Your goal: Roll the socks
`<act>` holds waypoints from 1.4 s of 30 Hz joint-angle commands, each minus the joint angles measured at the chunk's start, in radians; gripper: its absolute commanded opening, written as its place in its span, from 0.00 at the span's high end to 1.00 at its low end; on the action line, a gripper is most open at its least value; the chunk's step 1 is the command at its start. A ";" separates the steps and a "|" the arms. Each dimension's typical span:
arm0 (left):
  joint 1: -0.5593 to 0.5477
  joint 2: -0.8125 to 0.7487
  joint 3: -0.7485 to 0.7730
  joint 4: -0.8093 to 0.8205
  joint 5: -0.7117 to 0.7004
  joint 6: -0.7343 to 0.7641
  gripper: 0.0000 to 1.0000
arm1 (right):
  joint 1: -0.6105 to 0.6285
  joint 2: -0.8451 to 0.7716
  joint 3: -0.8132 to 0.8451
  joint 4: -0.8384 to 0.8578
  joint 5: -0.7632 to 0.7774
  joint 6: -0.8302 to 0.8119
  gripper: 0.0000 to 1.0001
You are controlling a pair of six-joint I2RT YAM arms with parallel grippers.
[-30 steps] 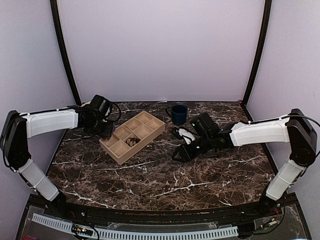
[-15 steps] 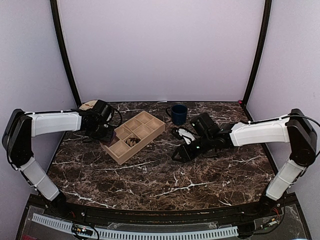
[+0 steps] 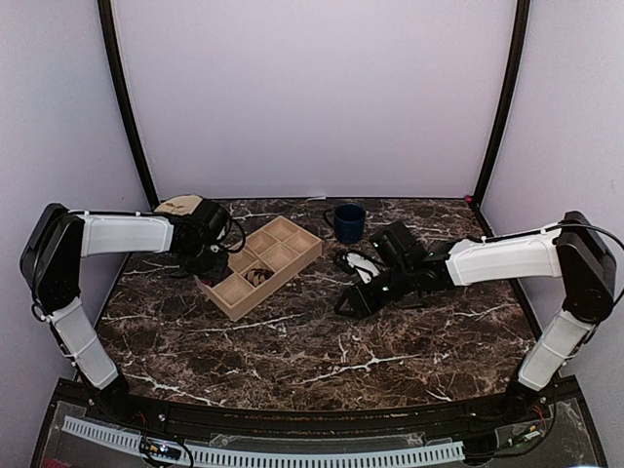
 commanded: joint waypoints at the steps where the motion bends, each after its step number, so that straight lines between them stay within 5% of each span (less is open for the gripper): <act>1: 0.004 0.060 0.050 -0.046 0.025 0.012 1.00 | -0.007 0.021 0.027 0.019 0.003 -0.020 0.47; 27: 0.005 0.216 0.060 -0.115 0.113 -0.117 1.00 | -0.029 0.020 0.038 0.000 -0.013 -0.050 0.48; 33: 0.007 0.180 0.132 -0.158 0.112 -0.146 0.70 | -0.028 0.014 0.033 -0.001 -0.010 -0.057 0.48; 42: 0.009 0.131 0.181 -0.219 0.140 -0.185 0.57 | -0.029 0.009 0.026 0.015 -0.020 -0.055 0.48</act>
